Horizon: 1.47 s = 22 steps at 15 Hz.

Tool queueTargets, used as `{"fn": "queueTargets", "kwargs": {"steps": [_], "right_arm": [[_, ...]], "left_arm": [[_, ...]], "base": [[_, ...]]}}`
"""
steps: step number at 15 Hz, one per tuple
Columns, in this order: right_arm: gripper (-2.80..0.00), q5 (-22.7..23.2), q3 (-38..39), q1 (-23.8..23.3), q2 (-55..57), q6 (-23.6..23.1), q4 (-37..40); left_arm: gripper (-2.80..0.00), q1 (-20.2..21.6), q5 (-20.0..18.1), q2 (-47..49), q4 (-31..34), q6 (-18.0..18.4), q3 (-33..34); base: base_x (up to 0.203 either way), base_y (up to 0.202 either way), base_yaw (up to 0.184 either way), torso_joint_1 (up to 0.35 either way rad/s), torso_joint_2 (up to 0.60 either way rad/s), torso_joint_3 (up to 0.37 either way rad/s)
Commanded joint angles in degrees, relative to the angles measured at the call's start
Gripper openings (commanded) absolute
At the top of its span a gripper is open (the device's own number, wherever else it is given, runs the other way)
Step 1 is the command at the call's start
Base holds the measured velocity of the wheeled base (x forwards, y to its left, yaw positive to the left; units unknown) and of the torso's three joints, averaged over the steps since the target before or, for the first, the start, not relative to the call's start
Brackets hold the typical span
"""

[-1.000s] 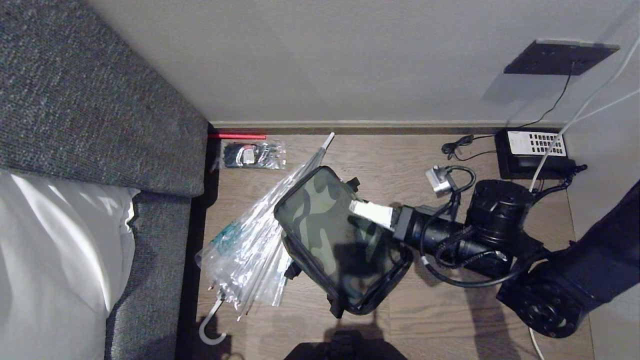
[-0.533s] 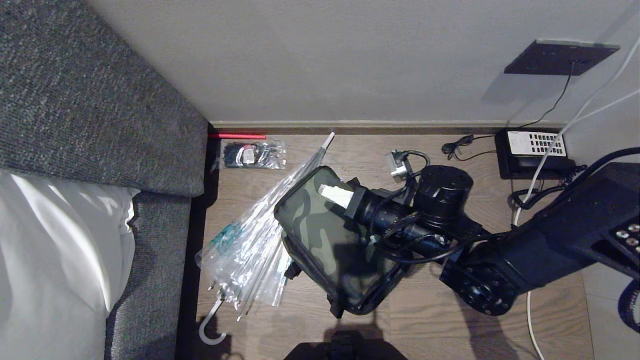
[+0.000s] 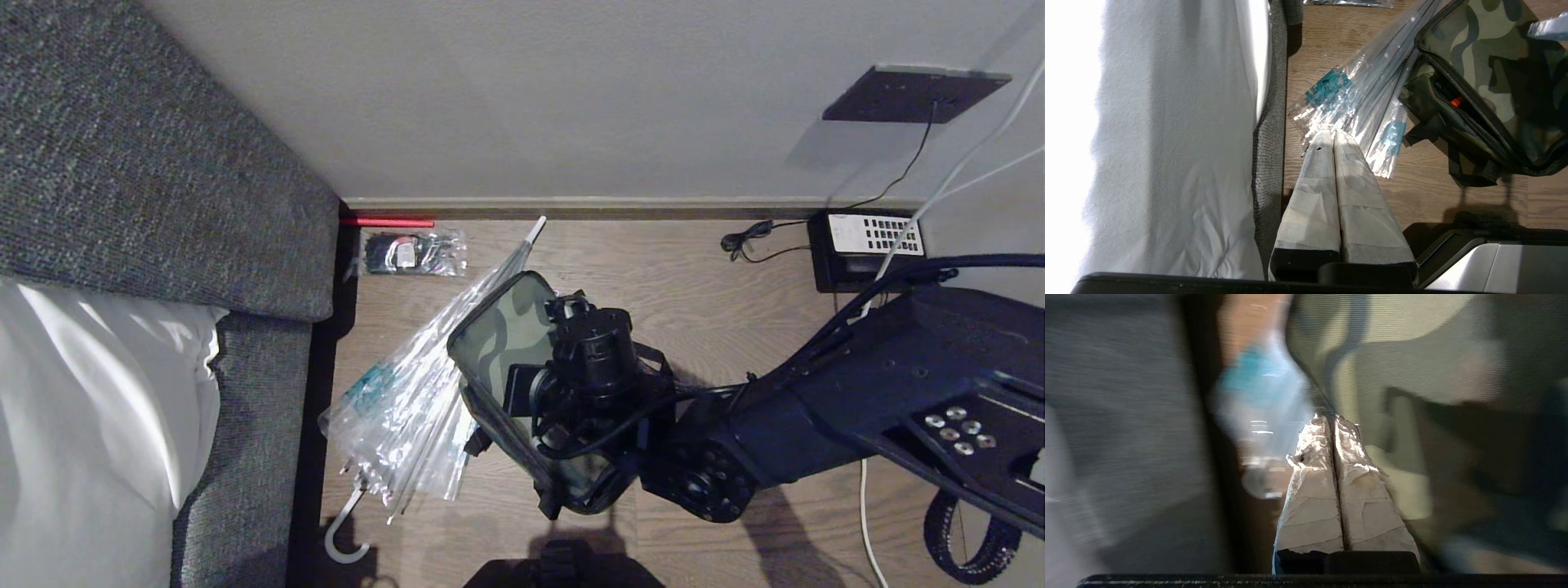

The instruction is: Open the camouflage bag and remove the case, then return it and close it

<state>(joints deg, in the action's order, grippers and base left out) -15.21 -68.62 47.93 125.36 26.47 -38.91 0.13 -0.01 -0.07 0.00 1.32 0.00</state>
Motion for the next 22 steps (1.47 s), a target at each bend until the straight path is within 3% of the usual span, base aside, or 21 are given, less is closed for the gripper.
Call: {"fn": "queueTargets", "kwargs": {"steps": [1,2,4,12,15,17,19,22], "right_arm": [[-2.80,-8.3,-6.7,1.6,2.5,-1.3,10.8],[-2.80,-13.3,-11.4,2.3,4.2,-1.8,16.3],[-2.80,-17.8,-18.4,3.0,8.0,-2.5,21.0],[-2.80,-19.1,-33.8,3.2,19.2,-3.5,21.8],[-2.80,-19.1,-36.0,2.5,23.0,-4.0,19.3],[-2.80,-19.9,-33.9,1.7,23.7,-4.8,18.2],[-2.80,-20.5,-32.3,0.9,23.5,-8.8,17.4],[-2.80,-20.9,-29.6,0.7,23.1,-9.4,17.6]], "left_arm": [[-2.80,0.0,0.0,0.0,0.0,0.0,0.0],[-2.80,0.0,0.0,0.0,0.0,0.0,0.0],[-2.80,0.0,0.0,0.0,0.0,0.0,0.0],[-2.80,0.0,0.0,0.0,0.0,0.0,0.0],[-2.80,0.0,0.0,0.0,0.0,0.0,0.0],[-2.80,0.0,0.0,0.0,0.0,0.0,0.0],[-2.80,0.0,0.0,0.0,0.0,0.0,0.0],[-2.80,0.0,0.0,0.0,0.0,0.0,0.0]], "base": [[0.000,0.000,0.000,0.000,0.00,0.000],[0.000,0.000,0.000,0.000,0.00,0.000],[0.000,0.000,0.000,0.000,0.00,0.000],[0.000,0.000,0.000,0.000,0.00,0.000],[0.000,0.000,0.000,0.000,0.00,0.000],[0.000,0.000,0.000,0.000,0.00,0.000],[0.000,0.000,0.000,0.000,0.00,0.000],[0.000,0.000,0.000,0.000,0.00,0.000]]}}
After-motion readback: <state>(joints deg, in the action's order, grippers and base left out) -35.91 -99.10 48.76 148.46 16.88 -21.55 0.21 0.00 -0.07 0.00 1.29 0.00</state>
